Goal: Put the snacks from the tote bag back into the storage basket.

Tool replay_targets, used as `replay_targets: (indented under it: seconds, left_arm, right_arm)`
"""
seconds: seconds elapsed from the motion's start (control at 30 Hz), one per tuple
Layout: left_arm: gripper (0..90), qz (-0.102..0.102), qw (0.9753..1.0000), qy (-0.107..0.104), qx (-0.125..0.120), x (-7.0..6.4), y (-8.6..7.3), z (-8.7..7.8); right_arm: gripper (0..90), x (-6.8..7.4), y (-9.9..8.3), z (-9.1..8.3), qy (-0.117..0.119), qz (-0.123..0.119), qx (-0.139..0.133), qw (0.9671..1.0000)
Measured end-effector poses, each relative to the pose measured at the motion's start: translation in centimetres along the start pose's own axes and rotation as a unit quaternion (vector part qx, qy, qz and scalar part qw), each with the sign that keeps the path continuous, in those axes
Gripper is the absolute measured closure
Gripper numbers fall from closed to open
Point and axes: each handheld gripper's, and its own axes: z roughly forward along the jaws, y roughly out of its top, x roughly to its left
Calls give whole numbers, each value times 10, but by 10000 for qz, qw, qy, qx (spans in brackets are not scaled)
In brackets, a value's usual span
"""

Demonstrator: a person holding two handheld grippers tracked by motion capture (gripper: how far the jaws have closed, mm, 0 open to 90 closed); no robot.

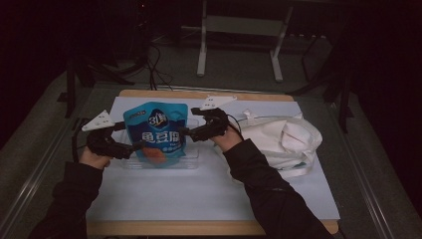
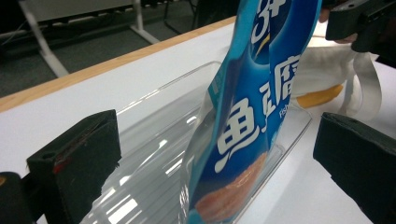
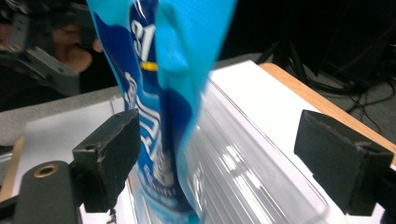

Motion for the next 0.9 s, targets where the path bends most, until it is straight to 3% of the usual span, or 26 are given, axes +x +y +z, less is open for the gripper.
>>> replay_targets:
  seconds: [0.2, 0.33, 0.53, 0.6, 0.77, 0.9]
  left_arm:
    - [10, -110, 9998, 157, -90, -7, -4, -9]
    - [10, -158, 9997, 151, -119, -14, -7, -13]
    - [10, -158, 9996, 237, -41, -25, -14, -18]
    - [10, -72, 9993, 363, -42, -30, -17, -20]
    - [10, -50, 9996, 242, -96, -43, -21, -25]
    - [9, 96, 9998, 135, -98, -57, -21, -25]
  right_arm:
    - [145, -2, -5, -12, -69, 23, -11, 10000]
    - [145, -4, -10, -26, -185, 14, -44, 9998]
    - [146, -5, -16, -40, -243, 56, -44, 9997]
    - [146, -5, -20, -45, -255, 68, -20, 9996]
    - [146, -4, -30, -58, -301, 90, -12, 9995]
    - [146, -3, -38, -67, -390, 77, 39, 9992]
